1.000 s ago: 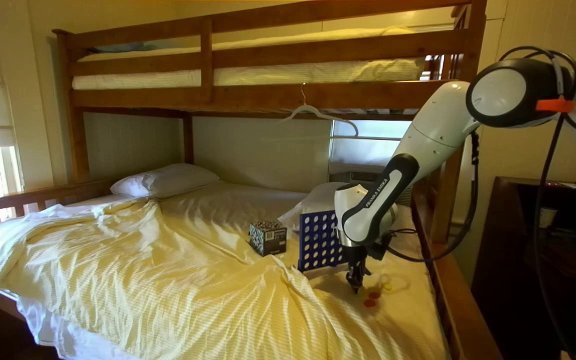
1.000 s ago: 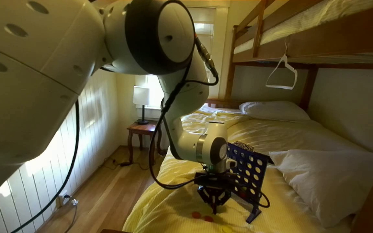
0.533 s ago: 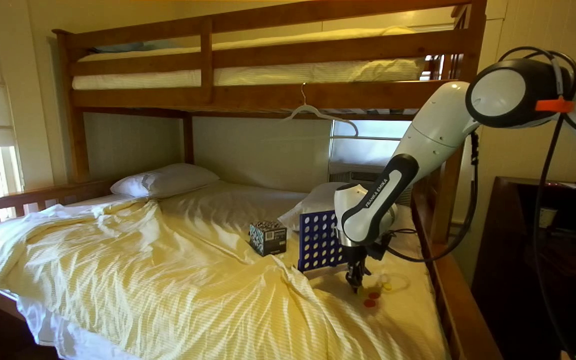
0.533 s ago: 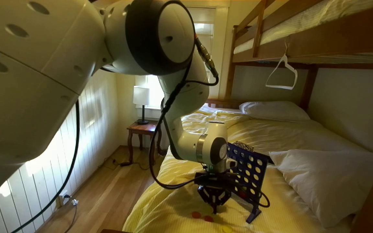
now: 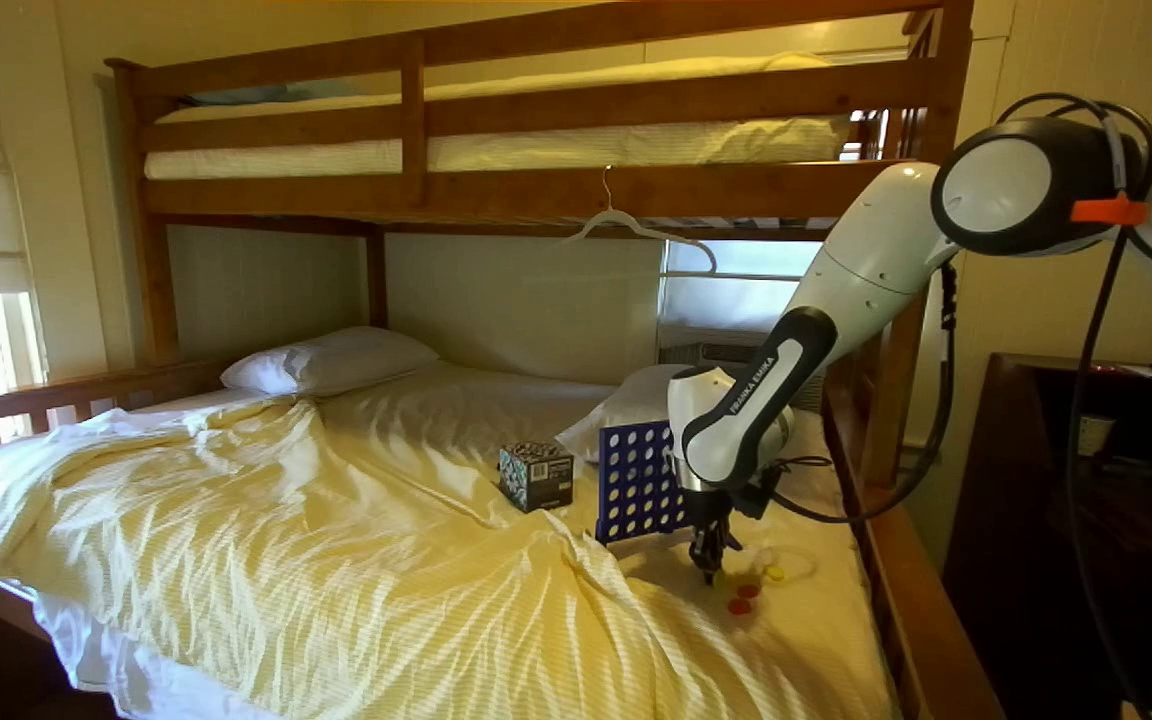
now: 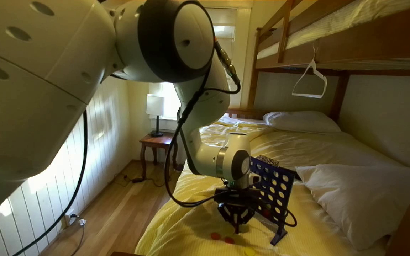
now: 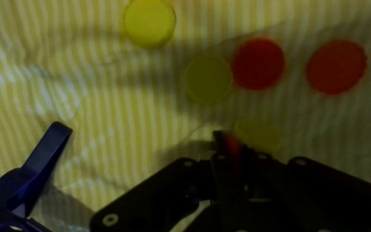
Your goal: Pick up the orange circle and put it in the blue object
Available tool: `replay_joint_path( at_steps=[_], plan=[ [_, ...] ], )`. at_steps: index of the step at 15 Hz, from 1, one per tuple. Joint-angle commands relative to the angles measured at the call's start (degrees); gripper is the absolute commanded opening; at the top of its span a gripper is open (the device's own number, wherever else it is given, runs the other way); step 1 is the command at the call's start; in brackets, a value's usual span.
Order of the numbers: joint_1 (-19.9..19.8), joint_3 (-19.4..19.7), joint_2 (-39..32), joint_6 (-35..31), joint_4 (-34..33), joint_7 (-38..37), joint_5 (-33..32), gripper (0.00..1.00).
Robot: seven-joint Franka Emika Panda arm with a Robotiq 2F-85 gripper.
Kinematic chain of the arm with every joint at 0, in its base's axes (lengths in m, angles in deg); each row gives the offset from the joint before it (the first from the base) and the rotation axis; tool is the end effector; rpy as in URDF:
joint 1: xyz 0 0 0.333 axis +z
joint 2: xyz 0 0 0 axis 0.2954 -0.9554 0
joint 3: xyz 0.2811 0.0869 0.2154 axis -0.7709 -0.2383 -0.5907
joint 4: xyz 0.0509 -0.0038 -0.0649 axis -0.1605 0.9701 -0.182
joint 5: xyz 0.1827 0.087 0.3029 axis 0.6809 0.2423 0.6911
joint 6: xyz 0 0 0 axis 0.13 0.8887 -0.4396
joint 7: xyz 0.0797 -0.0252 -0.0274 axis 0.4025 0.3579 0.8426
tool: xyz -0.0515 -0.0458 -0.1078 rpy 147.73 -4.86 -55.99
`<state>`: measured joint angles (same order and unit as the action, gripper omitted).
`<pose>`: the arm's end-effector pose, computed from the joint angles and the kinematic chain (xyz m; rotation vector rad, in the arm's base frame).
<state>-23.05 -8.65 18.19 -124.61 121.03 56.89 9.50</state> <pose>0.6009 -0.1075 0.1863 2.9599 0.3688 -0.1776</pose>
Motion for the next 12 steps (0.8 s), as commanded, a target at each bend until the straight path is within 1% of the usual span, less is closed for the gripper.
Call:
replay_joint_path(
  at_steps=[1,2,3,4,5,6,7,8,9,10,11,12],
  plan=[
    [-0.78,-0.76,-0.15,-0.72,-0.45,1.14,0.90,0.00],
    [-0.75,-0.72,-0.12,-0.87,-0.41,1.08,0.86,0.02],
    [-0.70,-0.67,-0.06,-0.92,-0.36,1.02,0.80,0.08],
    [-0.67,-0.64,-0.05,-0.91,-0.36,0.97,0.78,0.33],
    [-0.63,-0.61,0.02,-0.97,-0.29,0.93,0.73,0.34],
    [-0.61,-0.59,0.14,-1.16,-0.15,0.98,0.64,0.37],
    [-0.57,-0.55,0.25,-1.27,-0.06,0.91,0.60,0.11],
    [-0.57,-0.54,0.30,-1.38,-0.04,0.90,0.61,0.10],
    [-0.56,-0.53,0.32,-1.40,-0.02,0.89,0.60,0.32],
    [-0.57,-0.54,0.30,-1.43,-0.04,0.88,0.63,0.47],
    [-0.57,-0.54,0.35,-1.50,0.00,0.87,0.63,0.47],
    [-0.58,-0.54,0.41,-1.66,0.05,0.88,0.63,0.53]
  ],
)
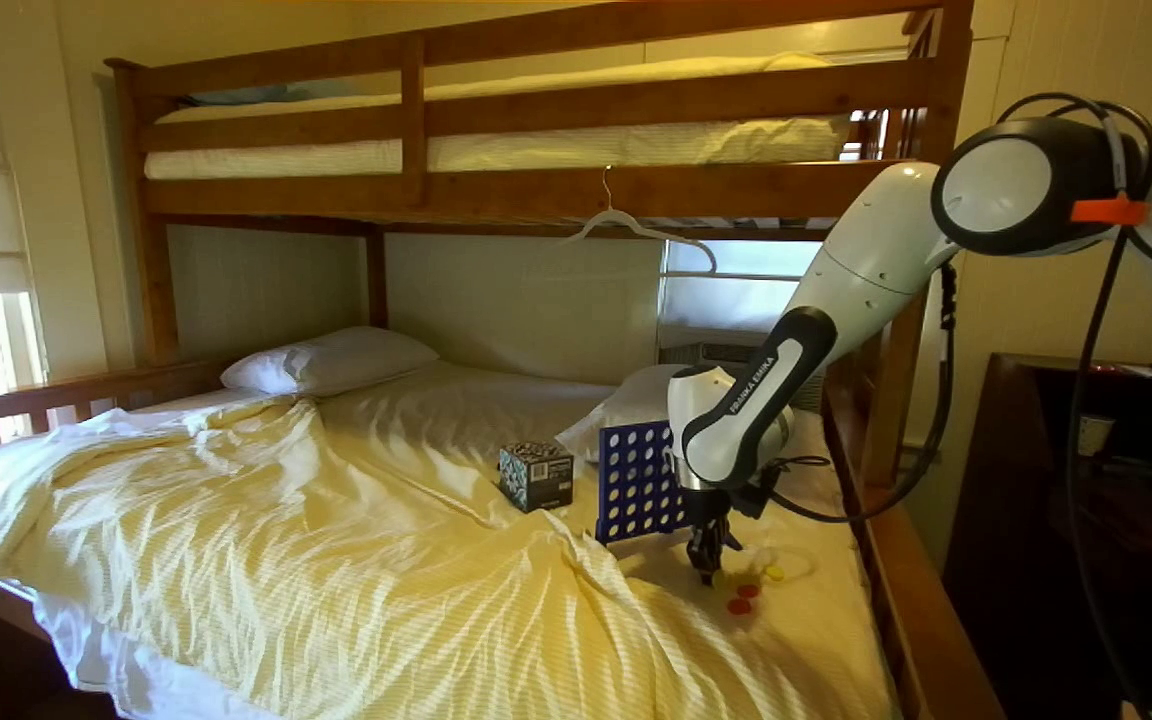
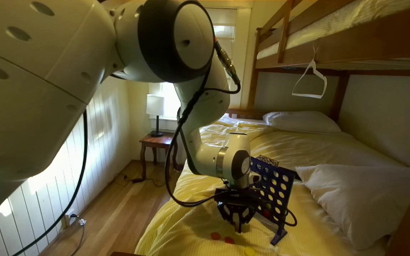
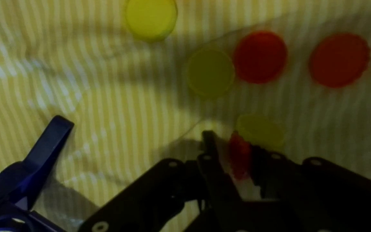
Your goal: Pick up the orange circle and put it in the blue object
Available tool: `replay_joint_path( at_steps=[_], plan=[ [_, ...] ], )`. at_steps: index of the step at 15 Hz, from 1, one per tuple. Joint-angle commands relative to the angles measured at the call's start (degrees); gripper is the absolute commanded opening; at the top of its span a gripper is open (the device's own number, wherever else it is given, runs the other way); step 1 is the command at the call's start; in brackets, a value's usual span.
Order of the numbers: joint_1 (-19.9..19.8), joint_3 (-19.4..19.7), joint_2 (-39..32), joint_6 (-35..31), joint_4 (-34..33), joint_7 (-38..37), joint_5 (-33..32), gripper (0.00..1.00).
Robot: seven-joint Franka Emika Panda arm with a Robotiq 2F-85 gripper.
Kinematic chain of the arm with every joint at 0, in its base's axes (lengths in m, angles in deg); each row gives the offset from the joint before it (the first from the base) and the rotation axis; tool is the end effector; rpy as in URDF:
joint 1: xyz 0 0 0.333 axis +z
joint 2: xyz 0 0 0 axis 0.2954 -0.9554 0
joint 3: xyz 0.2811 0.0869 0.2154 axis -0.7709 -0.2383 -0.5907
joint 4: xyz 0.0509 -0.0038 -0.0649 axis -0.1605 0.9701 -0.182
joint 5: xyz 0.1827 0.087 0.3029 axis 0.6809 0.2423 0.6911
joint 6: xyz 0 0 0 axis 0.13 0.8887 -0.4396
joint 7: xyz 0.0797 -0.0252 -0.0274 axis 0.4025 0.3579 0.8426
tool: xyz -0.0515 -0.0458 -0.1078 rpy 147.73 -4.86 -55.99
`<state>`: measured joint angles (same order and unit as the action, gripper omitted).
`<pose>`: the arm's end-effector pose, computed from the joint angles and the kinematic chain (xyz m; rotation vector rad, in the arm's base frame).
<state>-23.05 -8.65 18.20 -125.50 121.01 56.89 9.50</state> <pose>0.6032 -0.1073 0.1877 2.9594 0.3706 -0.1537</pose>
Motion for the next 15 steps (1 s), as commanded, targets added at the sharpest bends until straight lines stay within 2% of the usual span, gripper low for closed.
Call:
replay_joint_path(
  at_steps=[1,4,5,7,8,10,11,12,13,15],
  plan=[
    [-0.55,-0.49,0.49,-0.96,0.16,0.84,0.59,0.60],
    [-0.58,-0.48,0.63,-1.46,0.29,0.92,0.55,0.81],
    [-0.59,-0.50,0.65,-1.62,0.30,0.97,0.56,0.60],
    [-0.57,-0.51,0.66,-1.73,0.26,1.00,0.54,0.51],
    [-0.57,-0.51,0.64,-1.76,0.20,1.02,0.54,0.39],
    [-0.57,-0.50,0.72,-1.84,0.25,1.02,0.53,0.32],
    [-0.57,-0.50,0.80,-1.89,0.30,1.02,0.52,0.32],
    [-0.55,-0.46,0.89,-1.96,0.36,0.96,0.50,0.39],
    [-0.52,-0.43,0.93,-2.00,0.36,0.93,0.47,0.51],
    [-0.47,-0.38,1.04,-2.14,0.46,0.85,0.41,0.58]
  ],
)
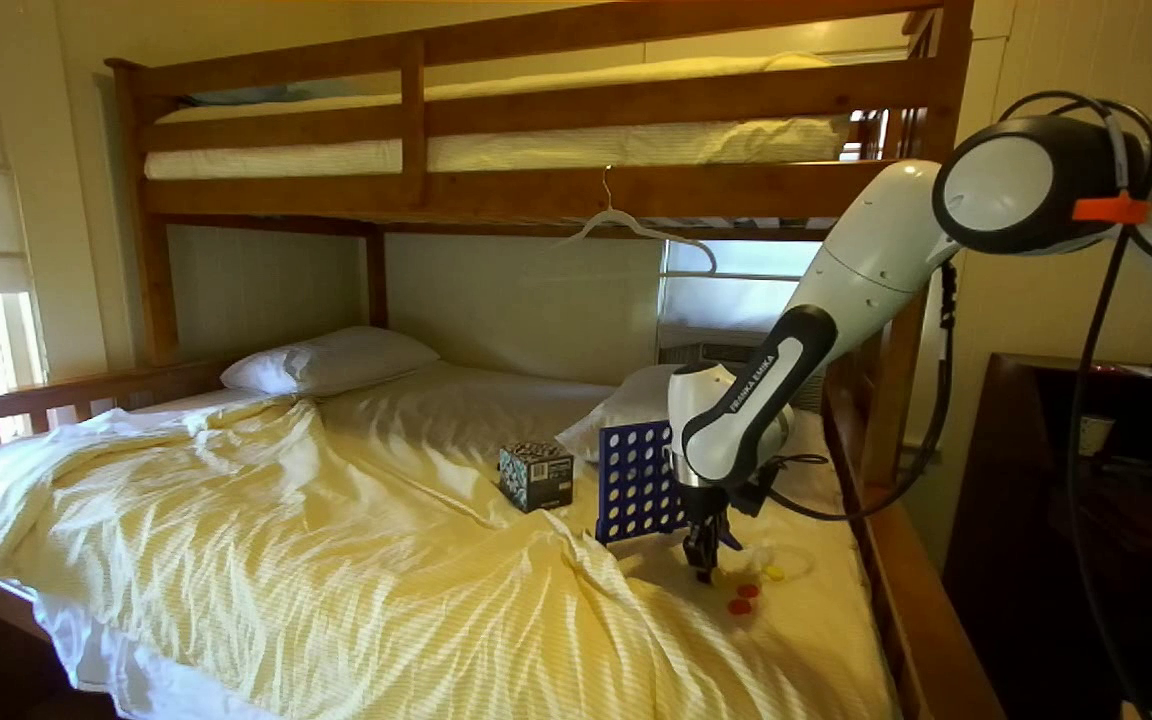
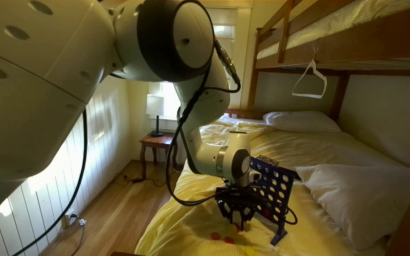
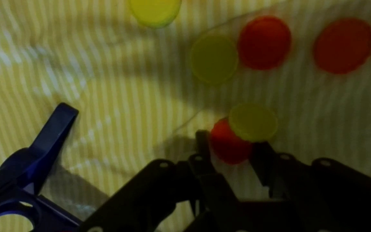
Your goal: Pick up the orange circle and put it in the blue object
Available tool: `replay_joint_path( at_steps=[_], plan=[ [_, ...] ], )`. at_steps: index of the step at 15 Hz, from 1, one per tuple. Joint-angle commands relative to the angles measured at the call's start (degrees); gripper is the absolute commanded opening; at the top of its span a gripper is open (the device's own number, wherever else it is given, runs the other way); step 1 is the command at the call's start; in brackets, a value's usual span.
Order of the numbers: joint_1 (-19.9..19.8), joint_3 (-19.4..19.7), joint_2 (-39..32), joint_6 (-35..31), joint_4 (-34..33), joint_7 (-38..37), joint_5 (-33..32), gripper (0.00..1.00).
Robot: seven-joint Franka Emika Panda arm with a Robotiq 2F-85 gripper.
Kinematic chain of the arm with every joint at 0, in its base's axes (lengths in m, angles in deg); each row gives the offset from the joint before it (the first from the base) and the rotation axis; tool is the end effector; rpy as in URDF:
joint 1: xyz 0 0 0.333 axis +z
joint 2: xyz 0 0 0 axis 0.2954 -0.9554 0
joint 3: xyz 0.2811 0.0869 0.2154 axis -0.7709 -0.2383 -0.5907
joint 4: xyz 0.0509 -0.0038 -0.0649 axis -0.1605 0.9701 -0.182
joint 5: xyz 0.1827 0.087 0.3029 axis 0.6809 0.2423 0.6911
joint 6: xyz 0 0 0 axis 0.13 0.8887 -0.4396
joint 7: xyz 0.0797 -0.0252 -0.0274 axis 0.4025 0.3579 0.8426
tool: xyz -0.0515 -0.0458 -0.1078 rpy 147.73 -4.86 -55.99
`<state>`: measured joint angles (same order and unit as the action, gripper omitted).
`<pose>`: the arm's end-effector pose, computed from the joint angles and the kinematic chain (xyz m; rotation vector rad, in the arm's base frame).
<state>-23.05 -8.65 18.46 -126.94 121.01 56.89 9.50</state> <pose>0.6072 -0.1069 0.1924 2.9577 0.3729 -0.1097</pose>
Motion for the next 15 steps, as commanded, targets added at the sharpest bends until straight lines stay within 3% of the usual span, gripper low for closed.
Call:
replay_joint_path(
  at_steps=[1,4,7,13,14,15],
  plan=[
    [-0.44,-0.36,0.84,-0.85,0.53,0.81,0.38,0.61],
    [-0.40,-0.34,0.96,-1.01,0.64,0.81,0.32,0.65],
    [-0.11,-0.11,0.85,-0.91,0.52,0.56,0.02,0.39],
    [0.17,0.09,0.52,-0.57,0.24,0.34,-0.25,0.26],
    [0.17,0.09,0.52,-0.56,0.24,0.36,-0.25,0.17],
    [0.19,0.12,0.48,-0.53,0.21,0.32,-0.28,0.18]
  ],
)
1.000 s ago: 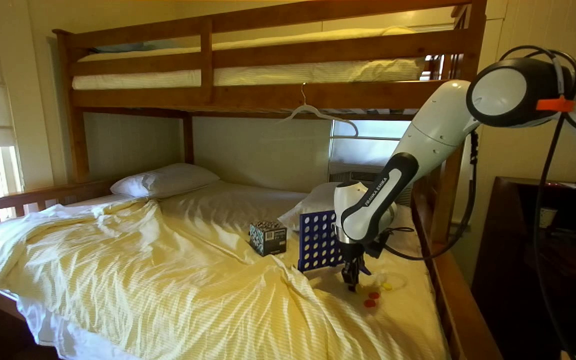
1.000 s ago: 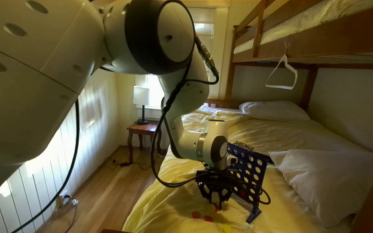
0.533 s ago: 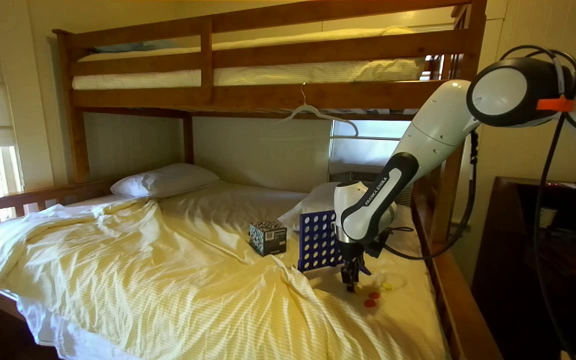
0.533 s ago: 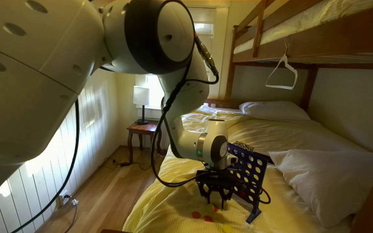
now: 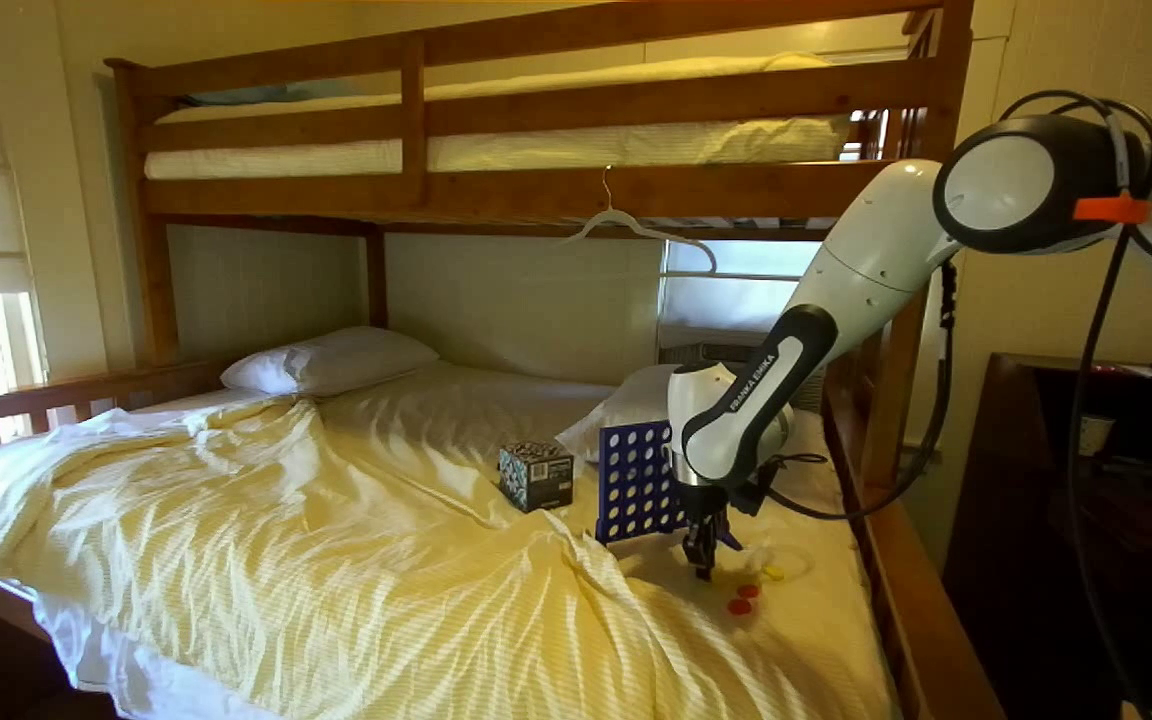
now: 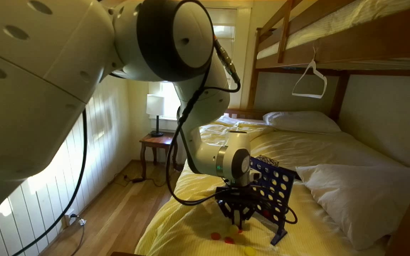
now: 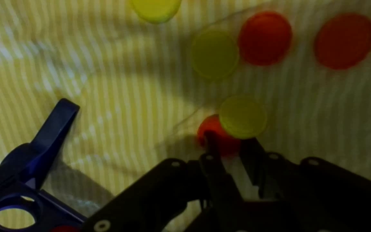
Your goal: Pick up the orange circle and put it in the blue object
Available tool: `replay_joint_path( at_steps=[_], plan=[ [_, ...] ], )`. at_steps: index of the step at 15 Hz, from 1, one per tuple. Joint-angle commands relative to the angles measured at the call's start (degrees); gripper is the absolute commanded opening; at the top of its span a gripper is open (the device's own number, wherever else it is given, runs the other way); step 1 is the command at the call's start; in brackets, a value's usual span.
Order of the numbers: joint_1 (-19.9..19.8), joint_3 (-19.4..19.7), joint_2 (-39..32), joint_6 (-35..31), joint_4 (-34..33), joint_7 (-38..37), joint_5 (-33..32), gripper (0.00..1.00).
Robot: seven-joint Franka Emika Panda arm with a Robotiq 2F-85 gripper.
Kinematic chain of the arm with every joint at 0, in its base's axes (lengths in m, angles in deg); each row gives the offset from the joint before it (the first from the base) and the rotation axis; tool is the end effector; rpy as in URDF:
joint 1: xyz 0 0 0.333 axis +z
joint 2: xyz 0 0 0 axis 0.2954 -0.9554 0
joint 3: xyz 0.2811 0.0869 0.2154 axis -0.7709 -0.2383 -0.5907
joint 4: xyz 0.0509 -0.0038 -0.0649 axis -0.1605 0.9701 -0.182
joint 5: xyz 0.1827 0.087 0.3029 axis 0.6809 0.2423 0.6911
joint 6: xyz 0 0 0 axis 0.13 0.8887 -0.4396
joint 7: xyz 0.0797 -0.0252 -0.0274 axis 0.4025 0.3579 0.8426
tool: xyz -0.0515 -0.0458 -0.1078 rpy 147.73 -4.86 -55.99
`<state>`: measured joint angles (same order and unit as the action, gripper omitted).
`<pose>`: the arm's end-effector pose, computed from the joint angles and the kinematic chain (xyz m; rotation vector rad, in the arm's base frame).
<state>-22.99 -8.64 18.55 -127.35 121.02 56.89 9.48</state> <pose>0.6083 -0.1063 0.1939 2.9565 0.3752 -0.0970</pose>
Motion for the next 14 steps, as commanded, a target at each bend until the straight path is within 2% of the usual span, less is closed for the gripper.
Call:
replay_joint_path(
  at_steps=[1,2,4,5,6,7,10,14],
  plan=[
    [0.15,0.12,0.35,-0.08,0.17,0.31,-0.27,0.12],
    [0.20,0.14,0.29,-0.01,0.10,0.25,-0.29,0.02],
    [0.26,0.21,0.30,-0.07,0.15,0.16,-0.36,0.22],
    [0.23,0.20,0.37,-0.21,0.25,0.19,-0.34,0.27],
    [0.21,0.19,0.38,-0.23,0.25,0.21,-0.33,0.22],
    [0.21,0.20,0.36,-0.21,0.21,0.23,-0.36,0.11],
    [-0.15,-0.05,0.63,-0.38,0.45,0.64,-0.05,0.00],
    [-0.23,0.01,0.59,-0.45,0.39,0.67,-0.04,0.01]
  ],
)
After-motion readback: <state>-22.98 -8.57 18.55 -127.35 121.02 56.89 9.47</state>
